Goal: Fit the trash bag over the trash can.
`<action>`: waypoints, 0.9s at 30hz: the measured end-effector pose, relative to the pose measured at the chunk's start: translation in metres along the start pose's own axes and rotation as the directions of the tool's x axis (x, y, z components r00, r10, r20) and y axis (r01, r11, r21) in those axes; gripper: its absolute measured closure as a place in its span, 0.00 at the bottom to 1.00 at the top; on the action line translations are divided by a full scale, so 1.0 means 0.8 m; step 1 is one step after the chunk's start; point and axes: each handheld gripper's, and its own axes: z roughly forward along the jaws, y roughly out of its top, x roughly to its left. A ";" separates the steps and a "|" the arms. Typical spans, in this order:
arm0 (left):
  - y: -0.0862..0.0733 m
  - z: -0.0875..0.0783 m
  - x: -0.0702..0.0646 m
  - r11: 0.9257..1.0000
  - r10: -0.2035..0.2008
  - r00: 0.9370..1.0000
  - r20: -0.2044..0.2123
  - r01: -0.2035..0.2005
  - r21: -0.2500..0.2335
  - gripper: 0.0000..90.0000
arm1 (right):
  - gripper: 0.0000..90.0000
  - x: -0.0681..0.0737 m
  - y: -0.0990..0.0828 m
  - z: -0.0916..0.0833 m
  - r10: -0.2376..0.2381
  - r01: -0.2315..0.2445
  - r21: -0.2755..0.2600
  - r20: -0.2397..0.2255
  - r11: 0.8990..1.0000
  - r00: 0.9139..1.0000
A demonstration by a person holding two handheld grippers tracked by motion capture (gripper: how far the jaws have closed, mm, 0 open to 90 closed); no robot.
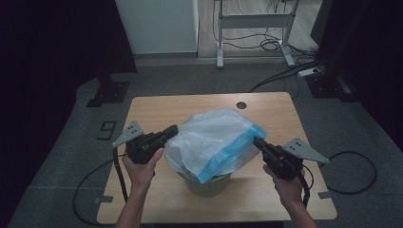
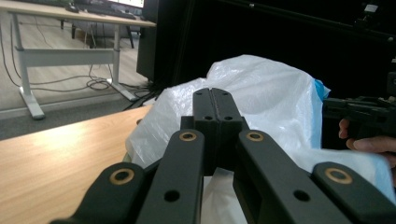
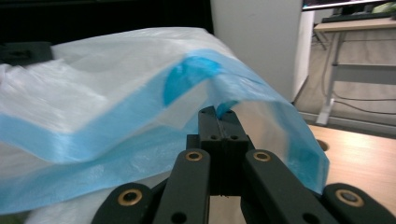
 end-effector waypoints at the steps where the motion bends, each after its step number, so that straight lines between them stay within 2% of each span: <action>1: 0.001 -0.001 0.001 1.000 0.000 1.000 -0.004 0.000 -0.006 1.00 | 0.99 -0.002 0.001 0.000 -0.004 0.004 0.000 0.008 1.000 1.000; 5: 0.002 -0.003 0.007 1.000 -0.012 1.000 -0.020 0.011 -0.024 1.00 | 0.99 -0.010 0.010 -0.001 -0.019 0.019 -0.001 0.026 1.000 0.999; 7: 0.001 -0.004 0.012 0.999 -0.023 0.999 -0.030 0.022 -0.027 1.00 | 0.99 -0.013 0.015 -0.001 -0.032 0.032 0.005 0.020 0.999 0.999; 11: -0.007 -0.005 0.018 0.999 -0.044 0.999 -0.018 0.043 -0.018 1.00 | 0.99 -0.013 0.022 -0.003 -0.053 0.053 0.000 0.015 0.999 0.998; 17: -0.031 -0.009 0.010 0.999 -0.048 0.999 0.005 0.048 0.010 1.00 | 0.99 -0.012 0.026 -0.008 -0.048 0.048 -0.018 0.023 0.999 0.999; 20: -0.043 -0.010 0.007 0.998 -0.048 0.999 0.004 0.047 0.034 1.00 | 0.99 -0.010 0.025 -0.008 -0.050 0.050 -0.017 0.020 0.999 0.999; 23: -0.051 -0.011 0.008 0.997 -0.059 0.998 0.008 0.059 0.046 1.00 | 0.99 -0.008 0.023 -0.007 -0.049 0.049 -0.016 0.011 0.999 0.999; 27: -0.056 -0.012 0.006 0.996 -0.055 0.998 0.015 0.054 0.065 1.00 | 0.99 -0.007 0.019 -0.003 -0.043 0.043 -0.009 0.001 0.999 0.999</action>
